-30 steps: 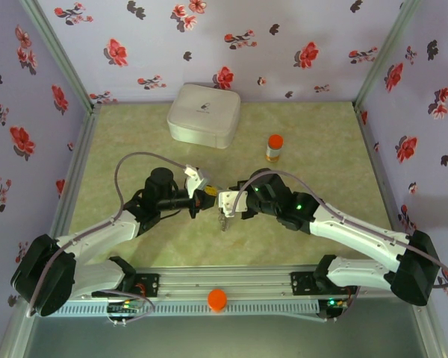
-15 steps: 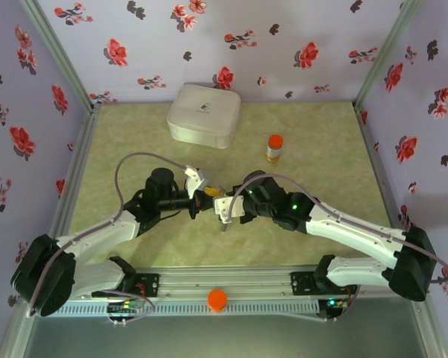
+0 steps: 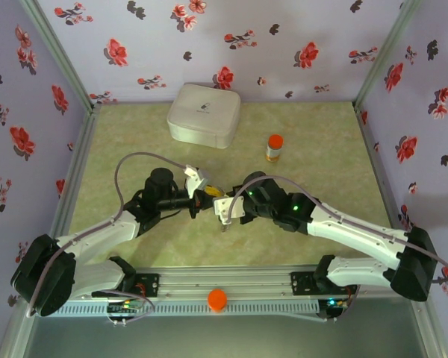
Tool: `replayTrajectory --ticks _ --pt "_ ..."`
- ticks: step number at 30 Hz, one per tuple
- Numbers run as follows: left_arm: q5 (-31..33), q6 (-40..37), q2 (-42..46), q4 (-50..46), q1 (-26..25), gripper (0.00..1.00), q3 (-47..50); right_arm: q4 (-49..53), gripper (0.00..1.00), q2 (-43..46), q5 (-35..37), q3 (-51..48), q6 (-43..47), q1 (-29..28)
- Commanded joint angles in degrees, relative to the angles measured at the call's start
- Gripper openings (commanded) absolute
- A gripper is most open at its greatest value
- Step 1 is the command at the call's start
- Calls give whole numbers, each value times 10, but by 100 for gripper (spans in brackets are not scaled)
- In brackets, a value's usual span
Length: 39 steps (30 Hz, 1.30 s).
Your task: Put the keys on the keyring
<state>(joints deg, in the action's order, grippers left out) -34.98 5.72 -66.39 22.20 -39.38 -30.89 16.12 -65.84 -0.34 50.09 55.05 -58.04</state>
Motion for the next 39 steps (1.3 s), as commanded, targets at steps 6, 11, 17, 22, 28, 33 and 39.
replayTrajectory --ticks 6,11,17,22,28,33,39 --pt "19 13 17 130 4 0 20 5 4 21 -27 -24 -24 -11" --pt "14 25 9 172 3 0 30 9 26 23 -34 -27 -39 -12" --pt "-28 37 -6 299 4 0 68 -1 35 71 -52 -34 -101 -9" --pt "-34 10 -8 311 4 0 73 -40 33 145 -122 -57 -207 40" --pt "-48 -15 -3 307 3 0 77 -95 35 176 -93 -113 -292 68" --pt "-37 -27 0 304 3 0 80 -143 35 163 -119 -121 -352 63" --pt "-33 -10 -1 308 3 0 79 -159 38 141 -31 -128 -299 28"
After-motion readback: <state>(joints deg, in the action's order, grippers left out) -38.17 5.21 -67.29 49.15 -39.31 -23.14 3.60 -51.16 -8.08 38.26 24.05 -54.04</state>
